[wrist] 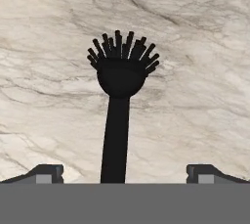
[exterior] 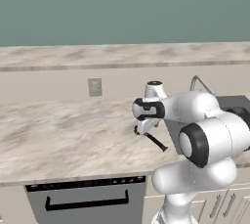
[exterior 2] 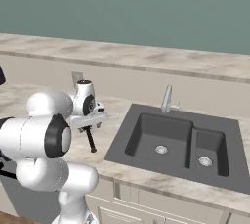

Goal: Grab the spray bottle from the cabinet, then place it next to the cutting board for sanitizing. Then grab the dish brush from the countertop next to the sink and place it next to the cutting board.

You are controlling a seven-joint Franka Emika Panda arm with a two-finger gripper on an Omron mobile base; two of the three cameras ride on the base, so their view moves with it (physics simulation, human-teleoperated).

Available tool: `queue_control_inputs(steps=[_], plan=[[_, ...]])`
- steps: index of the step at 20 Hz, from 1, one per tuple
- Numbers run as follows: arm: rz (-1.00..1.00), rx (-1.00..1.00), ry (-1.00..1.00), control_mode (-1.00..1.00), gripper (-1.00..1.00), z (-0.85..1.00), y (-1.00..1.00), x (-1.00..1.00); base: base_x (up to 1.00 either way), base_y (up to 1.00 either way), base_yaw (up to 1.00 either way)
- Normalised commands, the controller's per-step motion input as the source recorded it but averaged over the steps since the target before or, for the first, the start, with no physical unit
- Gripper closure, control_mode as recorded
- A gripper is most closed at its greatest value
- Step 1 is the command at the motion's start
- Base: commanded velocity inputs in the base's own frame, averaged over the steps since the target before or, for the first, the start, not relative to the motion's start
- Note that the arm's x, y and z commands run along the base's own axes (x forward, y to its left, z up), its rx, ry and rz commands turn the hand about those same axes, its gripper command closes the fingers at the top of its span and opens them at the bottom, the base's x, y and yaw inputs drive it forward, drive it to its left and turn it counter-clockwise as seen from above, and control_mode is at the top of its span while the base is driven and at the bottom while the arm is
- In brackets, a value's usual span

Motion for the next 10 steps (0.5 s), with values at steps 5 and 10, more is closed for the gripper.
queue_control_inputs(steps=[5,10], plan=[[0.00,0.04,0.01,-1.00,-1.00,-0.21,0.00,0.06,0.00,0.00,0.00],[0.00,0.06,0.06,-1.00,-1.00,-0.30,0.08,-0.01,0.00,0.00,0.00]])
